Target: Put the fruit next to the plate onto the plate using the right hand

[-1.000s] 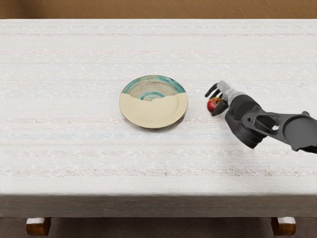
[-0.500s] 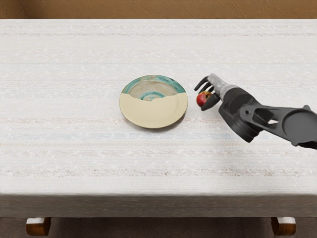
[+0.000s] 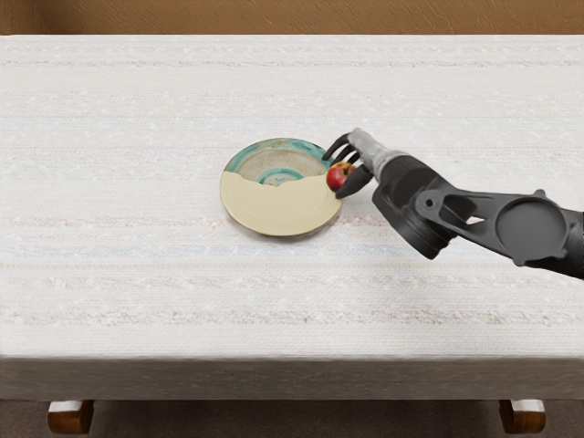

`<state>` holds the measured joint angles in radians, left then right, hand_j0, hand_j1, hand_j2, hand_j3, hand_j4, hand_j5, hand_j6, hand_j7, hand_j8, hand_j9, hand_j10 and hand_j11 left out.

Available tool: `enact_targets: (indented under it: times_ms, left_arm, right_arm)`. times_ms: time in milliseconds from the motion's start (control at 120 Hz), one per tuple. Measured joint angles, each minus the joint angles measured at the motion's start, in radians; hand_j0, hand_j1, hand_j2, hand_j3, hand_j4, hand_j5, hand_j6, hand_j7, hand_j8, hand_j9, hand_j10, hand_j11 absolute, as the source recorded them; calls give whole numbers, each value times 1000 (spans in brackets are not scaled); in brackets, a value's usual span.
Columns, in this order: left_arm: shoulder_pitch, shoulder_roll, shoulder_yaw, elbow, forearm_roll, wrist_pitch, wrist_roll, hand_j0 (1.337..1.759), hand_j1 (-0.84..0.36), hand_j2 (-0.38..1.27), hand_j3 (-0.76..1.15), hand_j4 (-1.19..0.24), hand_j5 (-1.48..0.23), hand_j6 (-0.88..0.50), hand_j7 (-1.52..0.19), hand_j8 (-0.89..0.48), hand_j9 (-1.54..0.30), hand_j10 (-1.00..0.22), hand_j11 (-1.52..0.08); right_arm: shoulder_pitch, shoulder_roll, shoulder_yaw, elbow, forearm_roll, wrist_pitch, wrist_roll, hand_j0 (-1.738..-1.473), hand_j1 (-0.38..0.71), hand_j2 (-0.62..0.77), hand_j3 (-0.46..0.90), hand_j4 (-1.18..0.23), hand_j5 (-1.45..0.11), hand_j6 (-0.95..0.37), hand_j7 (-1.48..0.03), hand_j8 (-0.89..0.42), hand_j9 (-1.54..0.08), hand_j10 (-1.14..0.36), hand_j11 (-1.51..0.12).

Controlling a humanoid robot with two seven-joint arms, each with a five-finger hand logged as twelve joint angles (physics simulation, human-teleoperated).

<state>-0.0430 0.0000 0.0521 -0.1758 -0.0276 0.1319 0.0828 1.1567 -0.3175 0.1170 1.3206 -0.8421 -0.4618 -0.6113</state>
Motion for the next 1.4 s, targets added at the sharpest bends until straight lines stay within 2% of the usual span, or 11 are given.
enact_targets:
  times_ms: [575,758,883,1017,1183,1317,1400]
  left_arm:
    - [0,0,0,0,0,0,0,1658,341,1,0,-7,-9,-7,-9,-7,-9,-7,-9]
    - [0,0,0,0,0,0,0,1658,341,1,0,-7,-9,-7,-9,-7,-9,-7,-9]
    - [0,0,0,0,0,0,0,1658,341,1,0,-7,-9,-7,-9,-7,-9,-7,-9]
    - [0,0,0,0,0,0,0,1658,341,1,0,-7,-9,-7,-9,-7,-9,-7,-9]
    - [2,0,0,-1,0,0,0,1658,341,1,0,-7,-9,-7,-9,-7,-9,-7,-9]
    - [4,0,0,-4,0,0,0,1658,341,1,0,-7,-9,-7,-9,-7,-9,-7,-9]
    - [4,0,0,-4,0,0,0,1658,341,1,0,-7,-9,-7,-9,-7,-9,-7,-9]
  right_arm:
    - [-15,127,35,-11,-1,-59,0,-1657,231,82,0,-553,-724,-530,-721,-429,-718,-556,-717]
    - [-28,141,35,-17,0,-90,0,-1657,219,53,0,-527,-691,-523,-688,-435,-686,-530,-685]
    - [-38,145,35,-18,-1,-130,0,-1658,94,7,0,-399,-522,-397,-520,-349,-519,-400,-519]
    - [-36,142,50,-14,25,-138,0,-1658,-88,-1,0,-233,-305,-233,-304,-208,-304,-234,-303]
    - [-40,68,155,25,68,129,0,-1658,-234,0,0,-104,-135,-104,-134,-93,-134,-104,-134]
    - [-46,-87,257,102,185,362,0,-1658,-289,0,0,-55,-70,-55,-70,-49,-70,-55,-70]
    - [-48,-210,302,126,248,448,0,-1658,-310,1,0,-37,-47,-38,-47,-33,-47,-37,-46]
